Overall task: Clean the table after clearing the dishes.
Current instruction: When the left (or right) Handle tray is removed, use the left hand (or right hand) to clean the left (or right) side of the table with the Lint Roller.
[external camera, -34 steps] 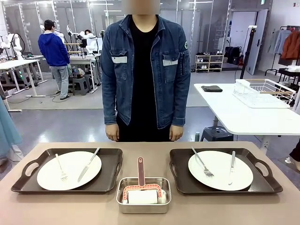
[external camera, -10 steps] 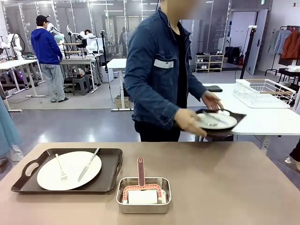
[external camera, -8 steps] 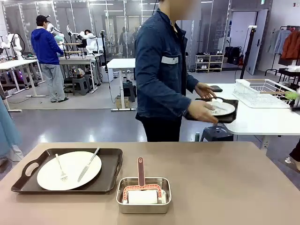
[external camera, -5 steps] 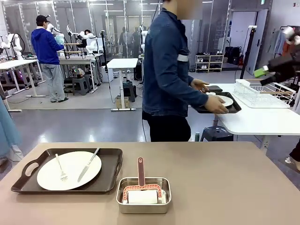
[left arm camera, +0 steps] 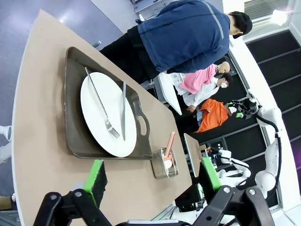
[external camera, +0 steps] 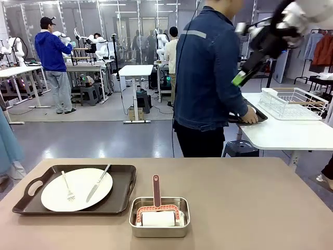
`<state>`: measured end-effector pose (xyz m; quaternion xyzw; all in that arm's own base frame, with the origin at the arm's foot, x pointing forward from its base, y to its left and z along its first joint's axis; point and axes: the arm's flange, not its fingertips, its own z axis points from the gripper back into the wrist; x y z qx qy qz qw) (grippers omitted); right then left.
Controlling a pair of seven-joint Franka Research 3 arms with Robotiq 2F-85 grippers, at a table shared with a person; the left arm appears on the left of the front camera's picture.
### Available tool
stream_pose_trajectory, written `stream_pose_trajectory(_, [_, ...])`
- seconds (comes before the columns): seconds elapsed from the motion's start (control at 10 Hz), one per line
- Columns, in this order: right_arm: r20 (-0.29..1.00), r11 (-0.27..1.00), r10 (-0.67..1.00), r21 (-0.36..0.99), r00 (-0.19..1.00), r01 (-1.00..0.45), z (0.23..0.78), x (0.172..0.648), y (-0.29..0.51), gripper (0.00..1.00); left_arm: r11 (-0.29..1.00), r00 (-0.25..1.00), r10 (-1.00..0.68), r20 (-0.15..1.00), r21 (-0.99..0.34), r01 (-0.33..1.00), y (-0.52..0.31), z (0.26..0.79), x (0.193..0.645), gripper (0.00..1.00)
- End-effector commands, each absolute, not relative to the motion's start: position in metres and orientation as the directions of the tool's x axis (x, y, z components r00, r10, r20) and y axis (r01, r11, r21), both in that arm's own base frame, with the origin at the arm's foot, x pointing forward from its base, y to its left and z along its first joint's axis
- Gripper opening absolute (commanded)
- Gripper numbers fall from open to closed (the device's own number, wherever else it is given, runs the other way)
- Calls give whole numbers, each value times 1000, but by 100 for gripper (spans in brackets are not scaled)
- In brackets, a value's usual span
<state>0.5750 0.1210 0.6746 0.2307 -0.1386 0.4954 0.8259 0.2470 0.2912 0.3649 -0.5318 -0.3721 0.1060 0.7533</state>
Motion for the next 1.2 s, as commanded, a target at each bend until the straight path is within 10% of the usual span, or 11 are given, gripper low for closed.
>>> stream_pose_trajectory(0.0, [308, 274, 897, 177, 317, -945, 650, 582, 176, 100, 413, 699, 554, 452, -878, 241, 292, 366, 245, 100])
stream_pose_trajectory(0.6, [89, -154, 986, 204, -139, -967, 528, 538, 303, 100, 413, 699, 554, 452, -878, 241, 292, 366, 245, 100])
stream_pose_trajectory(1.1, [133, -76, 990, 231, -45, -970, 542, 540, 303, 100, 413, 699, 554, 452, -878, 241, 292, 366, 245, 100])
